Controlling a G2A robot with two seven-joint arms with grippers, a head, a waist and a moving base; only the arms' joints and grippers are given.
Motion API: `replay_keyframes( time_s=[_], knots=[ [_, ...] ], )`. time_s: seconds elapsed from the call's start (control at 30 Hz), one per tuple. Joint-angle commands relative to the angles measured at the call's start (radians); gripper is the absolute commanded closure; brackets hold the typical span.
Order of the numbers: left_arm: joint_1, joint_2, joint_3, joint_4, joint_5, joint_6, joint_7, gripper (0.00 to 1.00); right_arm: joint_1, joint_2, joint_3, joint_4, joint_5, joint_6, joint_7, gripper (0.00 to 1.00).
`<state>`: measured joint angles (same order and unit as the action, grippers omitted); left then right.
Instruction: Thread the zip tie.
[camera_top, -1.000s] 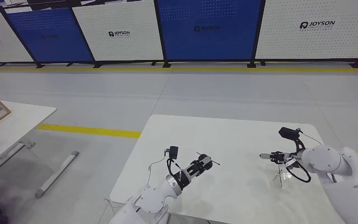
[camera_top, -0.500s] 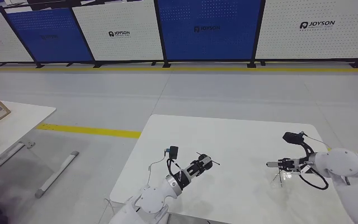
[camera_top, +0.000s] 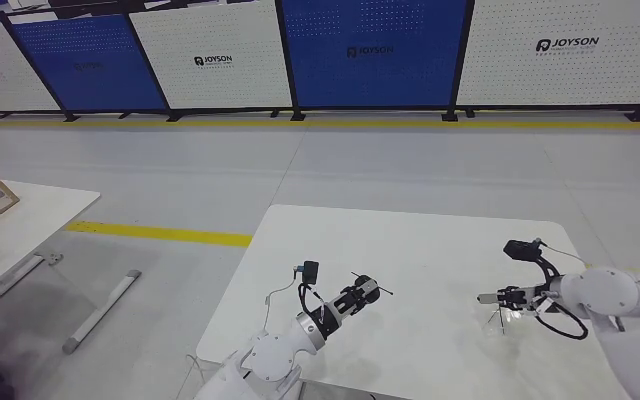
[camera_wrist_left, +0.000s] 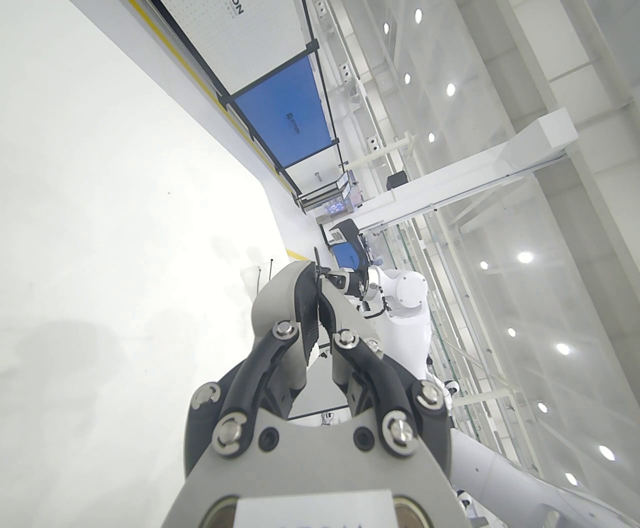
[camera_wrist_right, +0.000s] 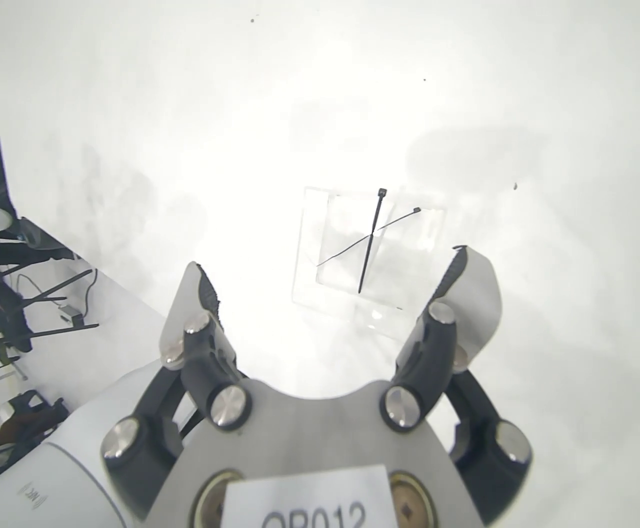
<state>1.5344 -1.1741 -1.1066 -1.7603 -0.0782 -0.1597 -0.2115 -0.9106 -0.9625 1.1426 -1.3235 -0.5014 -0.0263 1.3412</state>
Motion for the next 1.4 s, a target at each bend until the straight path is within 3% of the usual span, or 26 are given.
replay_keyframes(
  time_s=[0.0,0.03,0.57,0.97,1.03,1.3,1.37],
  knots=[
    [0.0,0.0,0.0,0.0,0.0,0.0,0.0,1.0,0.007,-0.002,-0.007,0.007,0.003,0.007,-0.004,0.34],
    [0.0,0.0,0.0,0.0,0.0,0.0,0.0,1.0,0.01,-0.003,-0.009,0.011,0.006,0.007,-0.006,0.57],
    [0.0,0.0,0.0,0.0,0.0,0.0,0.0,1.0,0.033,-0.005,-0.042,0.056,-0.022,0.044,0.006,0.64],
    [0.0,0.0,0.0,0.0,0.0,0.0,0.0,1.0,0.069,-0.024,-0.105,0.135,-0.033,0.076,-0.011,0.74],
    [0.0,0.0,0.0,0.0,0.0,0.0,0.0,1.0,0.079,-0.028,-0.117,0.151,-0.034,0.079,-0.014,0.82],
    [0.0,0.0,0.0,0.0,0.0,0.0,0.0,1.0,0.119,-0.045,-0.156,0.216,-0.031,0.086,-0.021,0.76],
    [0.0,0.0,0.0,0.0,0.0,0.0,0.0,1.0,0.127,-0.049,-0.162,0.232,-0.026,0.081,-0.025,0.84]
  ],
)
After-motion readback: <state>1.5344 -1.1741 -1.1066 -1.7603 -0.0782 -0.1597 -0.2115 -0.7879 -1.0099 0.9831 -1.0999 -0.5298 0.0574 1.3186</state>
